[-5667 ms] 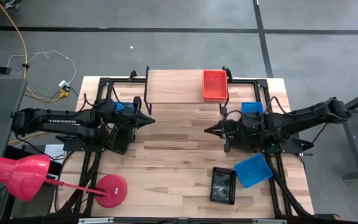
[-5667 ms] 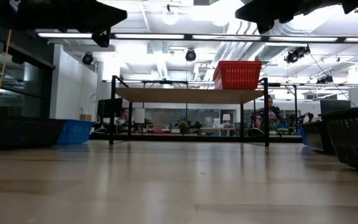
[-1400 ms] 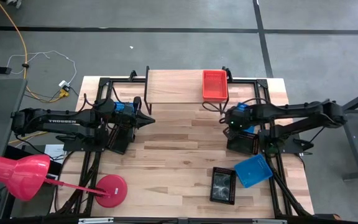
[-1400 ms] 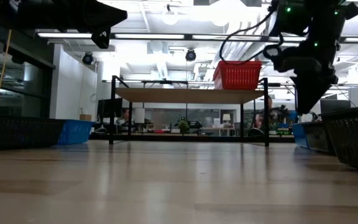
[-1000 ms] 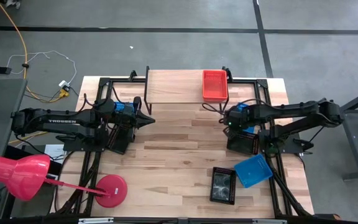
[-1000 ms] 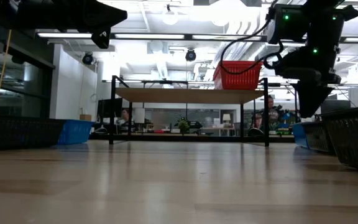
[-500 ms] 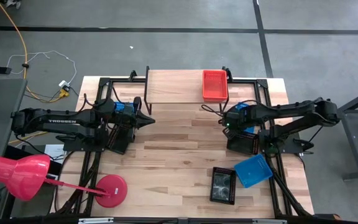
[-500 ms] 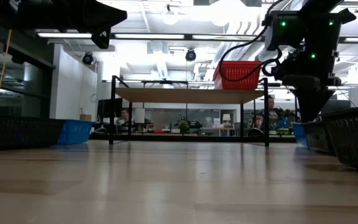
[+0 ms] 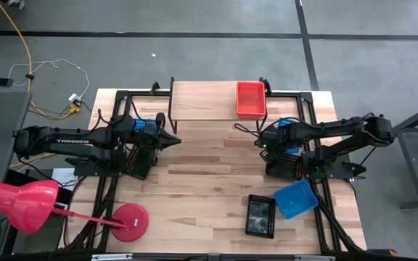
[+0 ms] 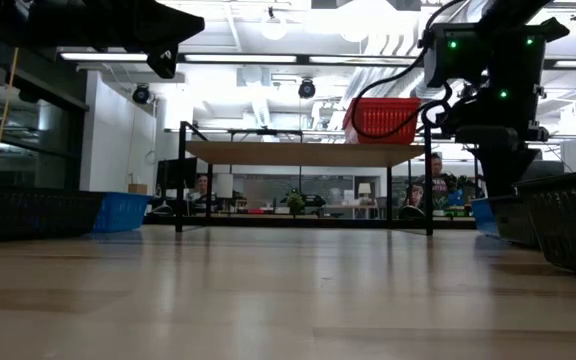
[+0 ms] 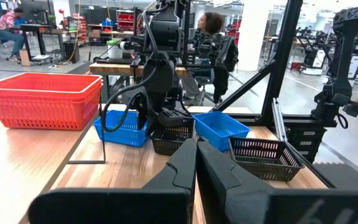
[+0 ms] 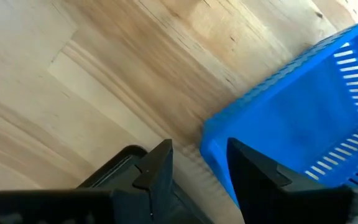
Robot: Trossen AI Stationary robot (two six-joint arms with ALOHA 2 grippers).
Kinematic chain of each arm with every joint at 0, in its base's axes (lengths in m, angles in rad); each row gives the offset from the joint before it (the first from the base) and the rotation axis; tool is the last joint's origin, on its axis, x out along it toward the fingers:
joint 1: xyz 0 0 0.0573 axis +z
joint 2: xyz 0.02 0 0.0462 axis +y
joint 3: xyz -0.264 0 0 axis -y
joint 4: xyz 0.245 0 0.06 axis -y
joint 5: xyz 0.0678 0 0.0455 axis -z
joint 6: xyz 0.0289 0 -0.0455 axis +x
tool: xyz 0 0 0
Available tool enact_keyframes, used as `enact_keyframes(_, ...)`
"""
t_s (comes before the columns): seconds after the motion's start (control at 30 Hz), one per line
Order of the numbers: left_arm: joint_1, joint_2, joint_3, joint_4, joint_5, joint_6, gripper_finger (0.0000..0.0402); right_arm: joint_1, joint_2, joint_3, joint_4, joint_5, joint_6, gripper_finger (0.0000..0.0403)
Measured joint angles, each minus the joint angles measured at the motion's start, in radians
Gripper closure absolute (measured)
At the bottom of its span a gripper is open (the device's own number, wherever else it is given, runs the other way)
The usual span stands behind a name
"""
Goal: Stack baskets on shelf by color
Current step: Put the top right blue basket on the shelf
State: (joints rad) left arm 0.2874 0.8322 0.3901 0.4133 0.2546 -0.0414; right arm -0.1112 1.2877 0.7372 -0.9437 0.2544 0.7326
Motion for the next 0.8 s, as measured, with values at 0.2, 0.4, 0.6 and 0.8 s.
enact_keyframes(0.2, 0.000, 0.000, 0.000, 0.000, 0.000, 0.000, 0.0401, 0.000, 0.000, 0.000, -0.083, -0.009, 0.015, 0.0263)
enact_keyframes(0.4, 0.000, 0.000, 0.000, 0.000, 0.000, 0.000, 0.0401, 0.000, 0.000, 0.000, -0.154, 0.020, 0.025, 0.0263)
enact_keyframes(0.6, 0.000, 0.000, 0.000, 0.000, 0.000, 0.000, 0.0401, 0.000, 0.000, 0.000, -0.177, 0.022, 0.012, 0.0263)
enact_keyframes(0.8, 0.000, 0.000, 0.000, 0.000, 0.000, 0.000, 0.0401, 0.000, 0.003, 0.000, -0.179, 0.022, 0.019, 0.0263)
